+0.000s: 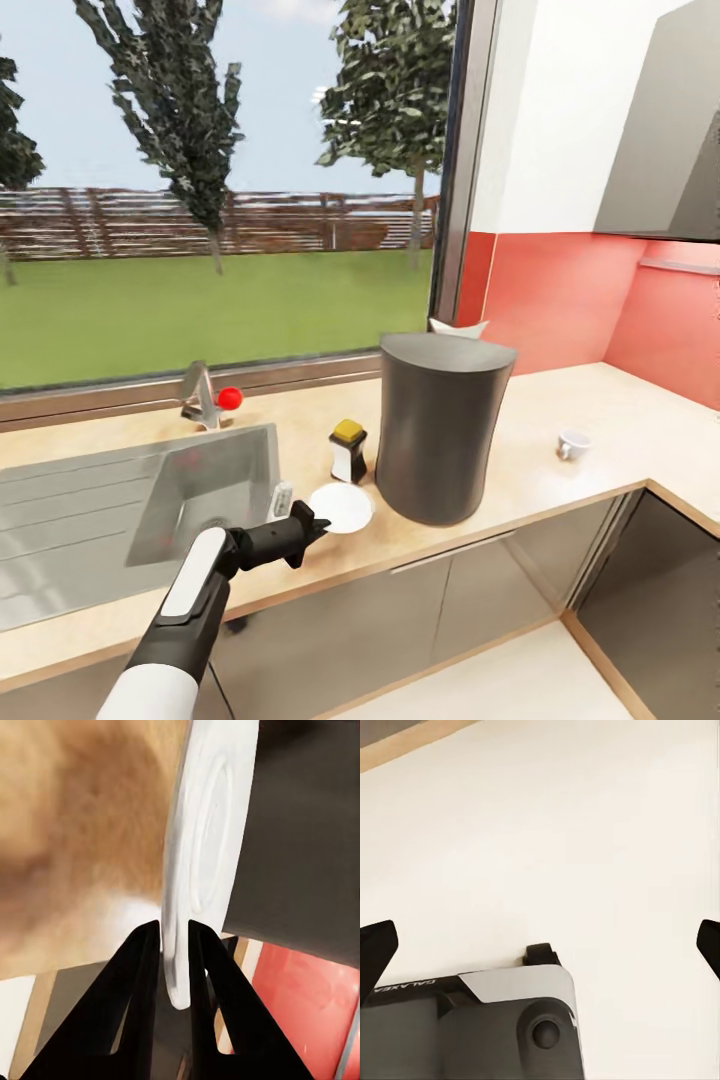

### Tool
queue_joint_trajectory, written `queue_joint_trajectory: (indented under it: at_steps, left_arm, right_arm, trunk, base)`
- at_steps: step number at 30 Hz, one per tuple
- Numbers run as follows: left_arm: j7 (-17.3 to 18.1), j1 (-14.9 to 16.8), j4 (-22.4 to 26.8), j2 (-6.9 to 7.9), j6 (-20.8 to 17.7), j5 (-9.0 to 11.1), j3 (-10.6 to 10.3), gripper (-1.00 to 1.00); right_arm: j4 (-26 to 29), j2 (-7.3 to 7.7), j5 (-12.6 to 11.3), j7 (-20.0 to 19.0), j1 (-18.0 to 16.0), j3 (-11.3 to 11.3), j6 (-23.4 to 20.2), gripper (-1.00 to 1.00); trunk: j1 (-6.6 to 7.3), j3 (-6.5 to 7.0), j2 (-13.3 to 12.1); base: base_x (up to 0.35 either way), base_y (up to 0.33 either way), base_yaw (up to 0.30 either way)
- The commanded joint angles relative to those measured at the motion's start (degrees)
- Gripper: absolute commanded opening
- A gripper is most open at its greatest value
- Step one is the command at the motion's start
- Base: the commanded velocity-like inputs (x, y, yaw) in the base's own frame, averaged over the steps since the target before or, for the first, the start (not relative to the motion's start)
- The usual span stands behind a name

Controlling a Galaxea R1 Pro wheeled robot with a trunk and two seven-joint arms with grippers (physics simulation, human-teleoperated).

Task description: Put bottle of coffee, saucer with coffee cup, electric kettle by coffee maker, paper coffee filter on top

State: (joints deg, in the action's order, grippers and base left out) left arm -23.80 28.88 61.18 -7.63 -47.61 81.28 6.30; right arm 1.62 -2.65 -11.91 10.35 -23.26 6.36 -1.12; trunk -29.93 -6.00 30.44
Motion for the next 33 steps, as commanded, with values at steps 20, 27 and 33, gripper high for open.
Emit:
queue_joint_trajectory:
  at_steps: [20, 27, 33]
  left_arm:
    - [-0.6, 0.1, -1.4, -0.01, 0.1, 0.0, 0.2, -1.00]
    - [-0.5, 0.4, -1.7, 0.23, 0.3, 0.1, 0.4, -1.00]
    - [-0.5, 0.8, -1.7, 0.18, 4.3, 0.0, 0.2, -1.00]
  right_arm:
    - [0.0, 0.02, -0.5, 0.2, 0.5, 0.5, -0.1, 1.00]
    - [0.0, 0.02, -0.5, 0.2, 0.6, 0.5, -0.1, 1.00]
    - [0.0, 0.03, -0.5, 0.2, 0.6, 0.5, -0.1, 1.00]
  trunk:
    - [-0.03, -0.11, 0.1]
    - [-0.03, -0.11, 0.1]
    - [-0.03, -0.11, 0.1]
  base:
    - [0.063, -0.075, 0.000]
    - [0.000, 0.000, 0.000]
    - [0.000, 0.000, 0.000]
